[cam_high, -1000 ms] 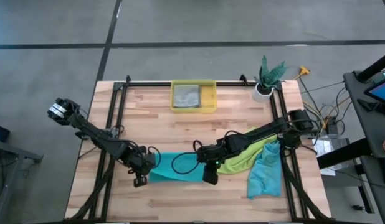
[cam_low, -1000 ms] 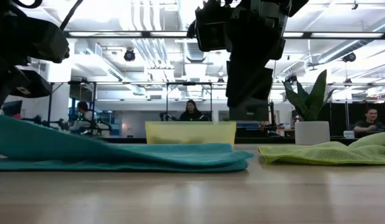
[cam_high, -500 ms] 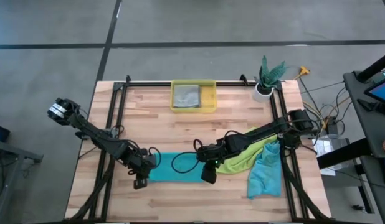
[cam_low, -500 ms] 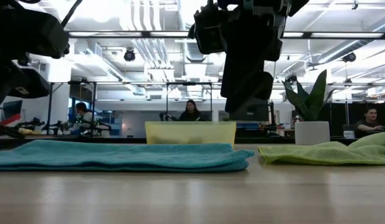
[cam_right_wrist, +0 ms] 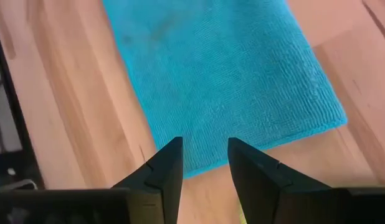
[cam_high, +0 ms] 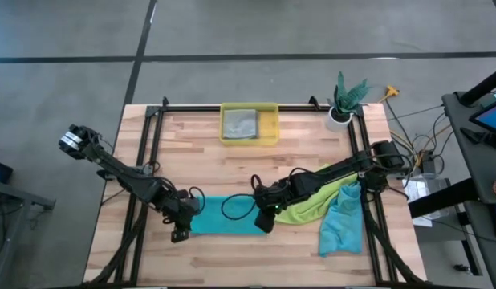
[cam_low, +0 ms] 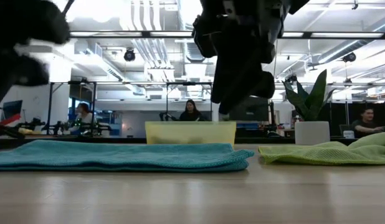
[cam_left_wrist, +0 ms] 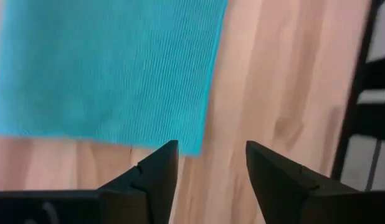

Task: Fold microfiber towels
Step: Fold the blue microfiber cloth

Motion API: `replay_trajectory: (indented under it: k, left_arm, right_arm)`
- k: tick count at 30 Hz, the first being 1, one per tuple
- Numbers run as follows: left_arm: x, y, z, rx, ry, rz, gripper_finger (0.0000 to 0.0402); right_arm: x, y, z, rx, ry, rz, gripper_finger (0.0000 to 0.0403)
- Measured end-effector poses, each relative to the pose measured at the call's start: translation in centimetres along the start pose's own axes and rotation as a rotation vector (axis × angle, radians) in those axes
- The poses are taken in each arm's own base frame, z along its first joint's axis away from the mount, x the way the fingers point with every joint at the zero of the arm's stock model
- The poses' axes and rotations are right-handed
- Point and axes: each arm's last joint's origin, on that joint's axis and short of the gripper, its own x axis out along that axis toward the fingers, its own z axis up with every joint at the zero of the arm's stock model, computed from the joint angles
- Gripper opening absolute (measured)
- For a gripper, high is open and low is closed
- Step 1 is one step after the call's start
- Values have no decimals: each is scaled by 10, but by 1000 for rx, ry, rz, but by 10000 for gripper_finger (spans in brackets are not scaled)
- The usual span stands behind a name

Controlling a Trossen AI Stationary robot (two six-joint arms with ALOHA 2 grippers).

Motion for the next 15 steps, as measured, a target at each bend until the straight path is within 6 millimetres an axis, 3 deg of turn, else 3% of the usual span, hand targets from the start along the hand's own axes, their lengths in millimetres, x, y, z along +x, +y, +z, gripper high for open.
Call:
replay_trajectory:
  k: [8,15]
  left_arm:
    - [-30,-1,25,-31,-220,46,173]
    - [-62,7,43,-35,-345,18,173]
  right_arm:
    - [-5,-26,26,170,82,118,154]
    - [-12,-63,52,166,70,131,168]
